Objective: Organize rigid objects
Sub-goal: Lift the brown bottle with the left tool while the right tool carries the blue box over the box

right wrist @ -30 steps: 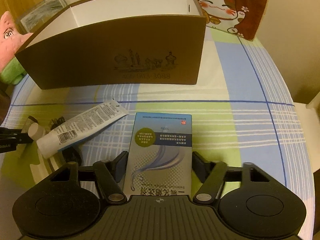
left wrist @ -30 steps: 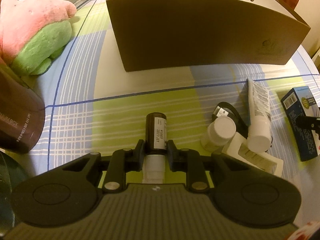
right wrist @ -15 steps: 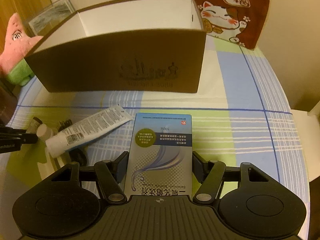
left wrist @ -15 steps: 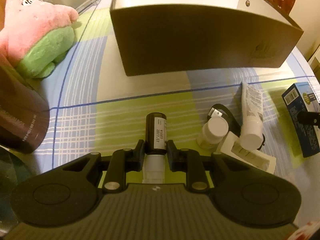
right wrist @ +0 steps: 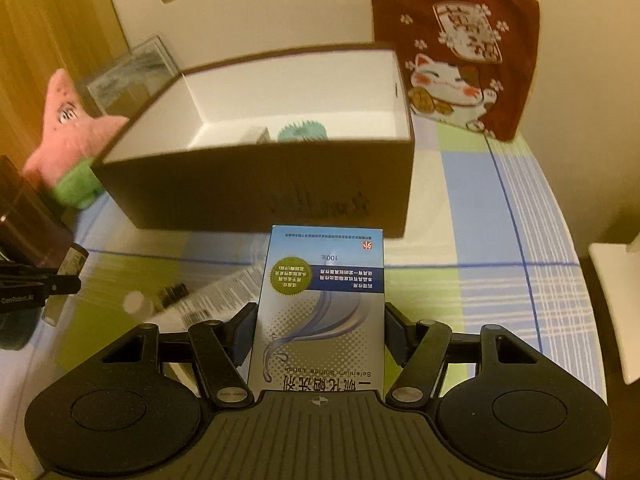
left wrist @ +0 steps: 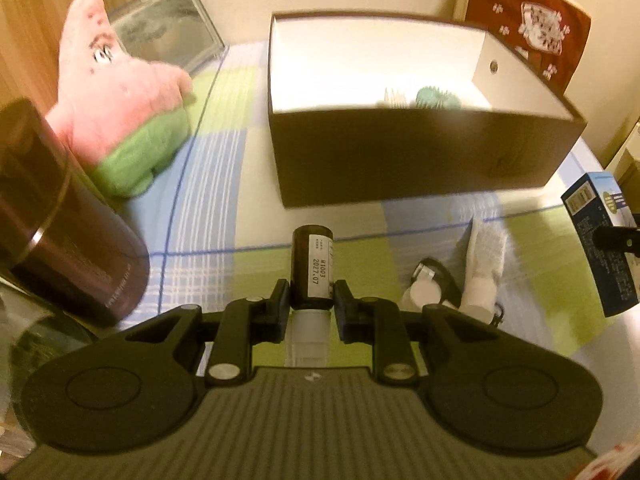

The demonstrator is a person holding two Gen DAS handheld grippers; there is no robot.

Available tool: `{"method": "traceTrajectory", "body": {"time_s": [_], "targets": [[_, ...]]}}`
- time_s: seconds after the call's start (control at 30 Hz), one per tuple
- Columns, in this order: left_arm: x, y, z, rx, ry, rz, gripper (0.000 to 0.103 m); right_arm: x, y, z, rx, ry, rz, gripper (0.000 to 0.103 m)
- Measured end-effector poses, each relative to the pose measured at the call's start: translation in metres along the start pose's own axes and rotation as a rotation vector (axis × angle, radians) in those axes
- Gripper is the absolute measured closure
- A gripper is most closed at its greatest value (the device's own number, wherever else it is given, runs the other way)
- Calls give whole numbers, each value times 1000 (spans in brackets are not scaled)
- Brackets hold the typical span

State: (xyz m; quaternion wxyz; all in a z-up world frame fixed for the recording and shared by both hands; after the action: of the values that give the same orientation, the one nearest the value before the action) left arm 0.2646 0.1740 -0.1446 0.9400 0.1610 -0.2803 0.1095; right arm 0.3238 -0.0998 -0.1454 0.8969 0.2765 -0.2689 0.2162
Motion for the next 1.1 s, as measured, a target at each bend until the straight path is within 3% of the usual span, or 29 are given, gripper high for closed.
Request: {"method": "traceTrajectory", "body": {"time_s": [0.2,0.63,1.1], "targets": [[27,3,20,-11,-60,6,81,25,8,11,31,-40,33,39],[118,-16,27,-24,-177,-21,81,121,16,16,73,-145,120,39],[184,-46,-17,-27,-156,-59,81,187,1,-28,51,-154,131,39]]}}
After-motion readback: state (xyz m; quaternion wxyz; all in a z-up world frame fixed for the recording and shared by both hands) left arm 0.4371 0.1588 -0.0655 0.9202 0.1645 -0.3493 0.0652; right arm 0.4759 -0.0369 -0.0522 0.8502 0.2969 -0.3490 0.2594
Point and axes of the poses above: each gripper's, at about its wrist camera, not at the fingertips, and z roughly against the way its jaws point, y to its left, x to its top, the point moved 8 cm from there along -z, roughly the way its jaws point, and after that the axes turned 15 degrees about x, right-handed, at the moved point
